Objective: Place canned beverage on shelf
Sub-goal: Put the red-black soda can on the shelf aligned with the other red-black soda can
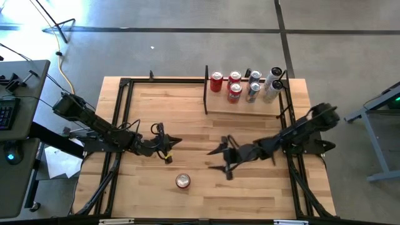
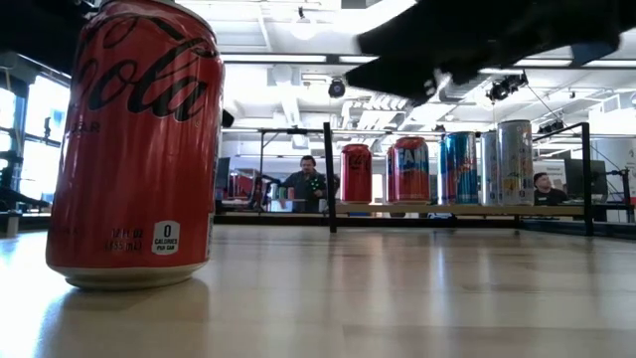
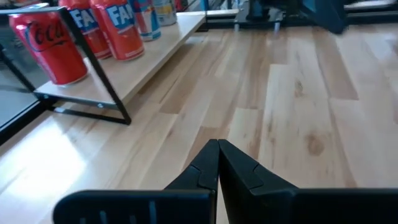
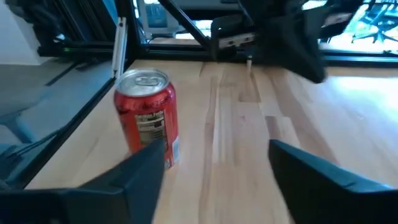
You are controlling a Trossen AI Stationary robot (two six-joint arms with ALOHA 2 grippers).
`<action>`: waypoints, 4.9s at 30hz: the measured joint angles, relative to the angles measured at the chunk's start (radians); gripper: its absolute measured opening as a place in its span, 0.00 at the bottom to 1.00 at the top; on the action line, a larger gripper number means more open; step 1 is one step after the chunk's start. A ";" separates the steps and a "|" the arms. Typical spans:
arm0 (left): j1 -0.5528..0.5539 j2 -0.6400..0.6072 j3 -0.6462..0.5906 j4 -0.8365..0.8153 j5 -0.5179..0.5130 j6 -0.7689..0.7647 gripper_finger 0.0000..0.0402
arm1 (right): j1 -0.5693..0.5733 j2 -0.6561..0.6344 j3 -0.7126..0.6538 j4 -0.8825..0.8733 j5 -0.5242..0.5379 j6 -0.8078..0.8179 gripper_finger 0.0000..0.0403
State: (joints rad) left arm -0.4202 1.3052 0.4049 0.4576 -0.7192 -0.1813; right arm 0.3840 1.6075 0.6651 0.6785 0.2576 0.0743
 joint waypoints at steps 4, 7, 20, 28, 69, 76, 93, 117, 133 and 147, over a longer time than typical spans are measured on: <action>0.001 0.000 0.000 -0.033 -0.025 -0.015 0.00 | -0.002 0.136 0.132 0.009 0.000 0.014 0.75; 0.001 0.000 0.000 -0.063 -0.040 -0.035 0.00 | 0.000 0.212 0.224 0.008 0.000 0.021 0.77; 0.001 0.000 0.000 -0.097 -0.054 -0.070 0.00 | 0.031 0.399 0.446 0.001 -0.076 0.019 0.77; 0.001 0.000 0.000 -0.098 -0.054 -0.073 0.00 | 0.031 0.422 0.470 0.004 -0.100 0.031 0.77; 0.000 0.000 0.000 -0.095 -0.054 -0.078 0.00 | -0.020 0.483 0.502 0.028 -0.231 0.030 0.76; 0.001 0.000 0.000 -0.095 -0.054 -0.078 0.00 | -0.028 0.481 0.502 0.019 -0.244 0.029 0.64; 0.000 0.000 0.000 -0.094 -0.050 -0.079 0.00 | -0.045 0.264 0.495 -0.311 -0.265 -0.131 0.58; 0.001 0.000 0.000 -0.083 -0.050 -0.069 0.00 | -0.258 -0.541 0.096 -0.702 0.009 -0.321 0.58; 0.001 0.000 0.000 -0.041 -0.017 -0.069 0.00 | -0.830 -0.454 0.025 -0.458 -0.546 -0.315 0.57; 0.001 0.000 0.000 -0.042 -0.016 -0.069 0.00 | -0.929 -0.238 0.094 -0.409 -0.555 -0.342 0.57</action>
State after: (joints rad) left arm -0.4194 1.3056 0.4049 0.4152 -0.7353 -0.2501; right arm -0.5454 1.3697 0.7589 0.2698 -0.2977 -0.2681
